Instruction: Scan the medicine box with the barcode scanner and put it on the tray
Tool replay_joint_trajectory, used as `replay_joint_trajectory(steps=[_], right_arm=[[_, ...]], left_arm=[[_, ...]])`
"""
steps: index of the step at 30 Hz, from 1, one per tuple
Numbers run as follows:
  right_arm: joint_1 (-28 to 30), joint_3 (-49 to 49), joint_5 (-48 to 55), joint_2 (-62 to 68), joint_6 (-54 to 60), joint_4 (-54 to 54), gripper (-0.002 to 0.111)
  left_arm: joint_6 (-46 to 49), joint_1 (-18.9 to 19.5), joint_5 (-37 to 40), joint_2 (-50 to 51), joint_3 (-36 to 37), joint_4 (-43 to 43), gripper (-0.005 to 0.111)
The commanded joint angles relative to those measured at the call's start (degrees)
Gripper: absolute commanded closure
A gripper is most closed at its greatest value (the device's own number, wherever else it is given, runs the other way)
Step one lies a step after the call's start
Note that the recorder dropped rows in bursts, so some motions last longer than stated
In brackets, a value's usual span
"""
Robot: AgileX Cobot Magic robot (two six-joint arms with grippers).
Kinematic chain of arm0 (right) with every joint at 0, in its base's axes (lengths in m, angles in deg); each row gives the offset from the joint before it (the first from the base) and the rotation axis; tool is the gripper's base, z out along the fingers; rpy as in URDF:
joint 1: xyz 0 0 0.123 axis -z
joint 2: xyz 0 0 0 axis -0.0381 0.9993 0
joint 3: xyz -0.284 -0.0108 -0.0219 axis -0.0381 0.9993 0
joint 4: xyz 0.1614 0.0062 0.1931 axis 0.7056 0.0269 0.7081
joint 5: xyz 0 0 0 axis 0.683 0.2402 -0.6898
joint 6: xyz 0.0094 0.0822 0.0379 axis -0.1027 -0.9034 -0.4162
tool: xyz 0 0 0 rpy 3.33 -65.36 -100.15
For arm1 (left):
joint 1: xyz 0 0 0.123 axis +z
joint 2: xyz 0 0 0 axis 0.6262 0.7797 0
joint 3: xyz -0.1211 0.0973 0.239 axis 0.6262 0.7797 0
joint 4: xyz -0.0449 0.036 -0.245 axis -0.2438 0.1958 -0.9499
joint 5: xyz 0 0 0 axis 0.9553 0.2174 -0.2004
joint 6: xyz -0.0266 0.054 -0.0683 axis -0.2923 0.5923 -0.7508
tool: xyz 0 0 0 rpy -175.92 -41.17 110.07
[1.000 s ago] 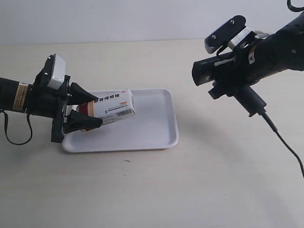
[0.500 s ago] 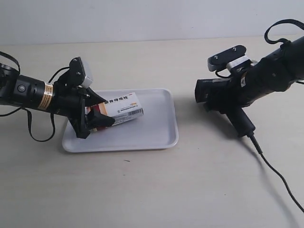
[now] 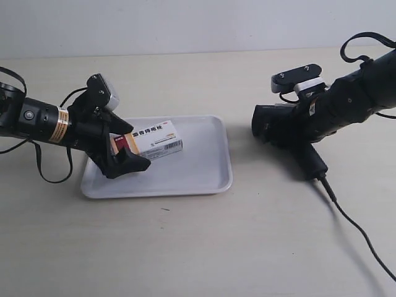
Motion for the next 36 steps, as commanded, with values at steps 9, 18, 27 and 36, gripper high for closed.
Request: replay_joint_trajectory(steps=[9, 18, 27, 36], right_arm=[[-0.1, -0.1, 9.0, -21.4, 0.7, 6.0, 0.016], [-0.1, 8.6, 9.5, -48.9, 0.3, 8.4, 0.101], [-0.1, 23.5, 3.1, -67.9, 0.2, 12.7, 0.108], [-0.1, 23.7, 4.0, -75.6, 0.2, 12.8, 0.108]], left_arm=[[-18.4, -0.1, -3.6, -14.0, -0.4, 9.2, 0.002], [-31.9, 1.5, -12.3, -36.8, 6.4, 9.2, 0.1], [-28.1, 2.1, -5.4, -57.2, 30.4, -4.9, 0.105], [-18.4, 2.1, 0.5, -84.7, 53.2, -24.9, 0.105]])
